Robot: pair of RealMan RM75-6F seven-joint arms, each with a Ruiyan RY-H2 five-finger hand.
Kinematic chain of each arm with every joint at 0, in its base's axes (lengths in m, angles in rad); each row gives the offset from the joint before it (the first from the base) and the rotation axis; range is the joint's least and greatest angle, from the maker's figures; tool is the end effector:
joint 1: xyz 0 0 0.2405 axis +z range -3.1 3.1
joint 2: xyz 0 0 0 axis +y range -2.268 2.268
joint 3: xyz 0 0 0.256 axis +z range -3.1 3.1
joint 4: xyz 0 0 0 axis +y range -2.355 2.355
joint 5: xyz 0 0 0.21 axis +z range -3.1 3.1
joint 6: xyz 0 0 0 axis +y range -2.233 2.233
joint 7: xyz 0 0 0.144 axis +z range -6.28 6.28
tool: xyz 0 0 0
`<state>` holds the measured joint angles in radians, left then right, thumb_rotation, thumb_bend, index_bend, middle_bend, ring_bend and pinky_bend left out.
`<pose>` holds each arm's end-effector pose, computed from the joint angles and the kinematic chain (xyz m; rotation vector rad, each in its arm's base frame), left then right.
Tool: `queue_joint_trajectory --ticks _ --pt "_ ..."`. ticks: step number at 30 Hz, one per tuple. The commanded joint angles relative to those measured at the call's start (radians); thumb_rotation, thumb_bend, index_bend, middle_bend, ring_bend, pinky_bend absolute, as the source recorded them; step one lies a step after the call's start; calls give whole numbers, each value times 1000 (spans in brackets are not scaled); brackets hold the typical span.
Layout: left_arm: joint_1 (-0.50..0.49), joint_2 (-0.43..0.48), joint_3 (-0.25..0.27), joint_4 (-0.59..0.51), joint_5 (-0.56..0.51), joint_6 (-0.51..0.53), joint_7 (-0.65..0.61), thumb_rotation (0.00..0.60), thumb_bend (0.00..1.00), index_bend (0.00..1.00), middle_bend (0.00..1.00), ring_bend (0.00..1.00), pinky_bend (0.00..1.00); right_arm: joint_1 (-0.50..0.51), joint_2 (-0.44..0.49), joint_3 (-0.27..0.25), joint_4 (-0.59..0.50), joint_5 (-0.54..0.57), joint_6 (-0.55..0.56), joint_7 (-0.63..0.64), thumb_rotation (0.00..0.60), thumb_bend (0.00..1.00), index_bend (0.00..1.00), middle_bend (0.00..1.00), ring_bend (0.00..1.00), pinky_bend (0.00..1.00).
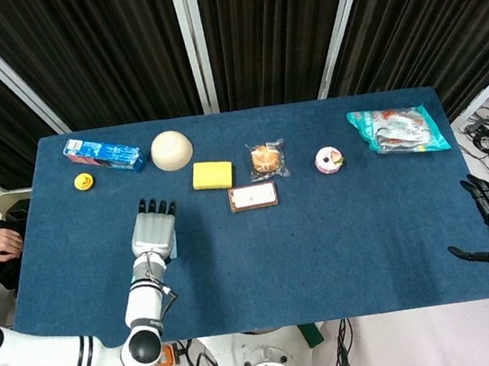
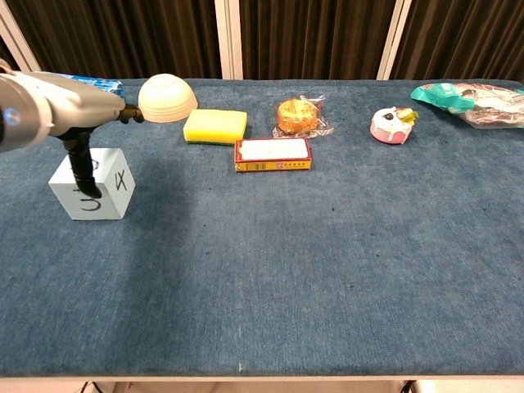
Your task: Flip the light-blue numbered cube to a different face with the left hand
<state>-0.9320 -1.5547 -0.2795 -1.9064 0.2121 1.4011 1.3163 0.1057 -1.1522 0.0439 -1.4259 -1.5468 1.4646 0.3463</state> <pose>-0.1049 0.3130 -0.0028 -1.7807 -0.8555 -0.2302 -0.3364 -0.1893 0.1619 1.3639 -1.0455 1.0678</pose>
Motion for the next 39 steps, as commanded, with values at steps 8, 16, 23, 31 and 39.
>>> queue_joint_trajectory --ticks 8,16,23,31,39 --pt "-24 -20 53 97 -56 -46 -18 600 62 131 157 63 62 -1 -5 -1 12 12 -12 13 600 17 0 28 0 102" --pt "71 -20 110 190 257 -138 -330 600 144 434 463 327 189 -3 -3 -1 3 11 -8 1 600 18 0 33 0 102" --pt "178 61 110 169 528 -227 -704 600 163 438 463 315 188 -6 -3 -1 -5 15 -10 -6 600 17 0 33 0 102" --pt "262 23 122 368 828 -397 -1235 600 155 438 424 236 41 -7 0 0 -12 22 -14 -12 600 17 0 33 0 102" --pt "310 -100 125 601 1044 -371 -1651 600 140 437 420 212 6 -6 7 2 -23 24 -18 -22 600 17 0 33 0 102"
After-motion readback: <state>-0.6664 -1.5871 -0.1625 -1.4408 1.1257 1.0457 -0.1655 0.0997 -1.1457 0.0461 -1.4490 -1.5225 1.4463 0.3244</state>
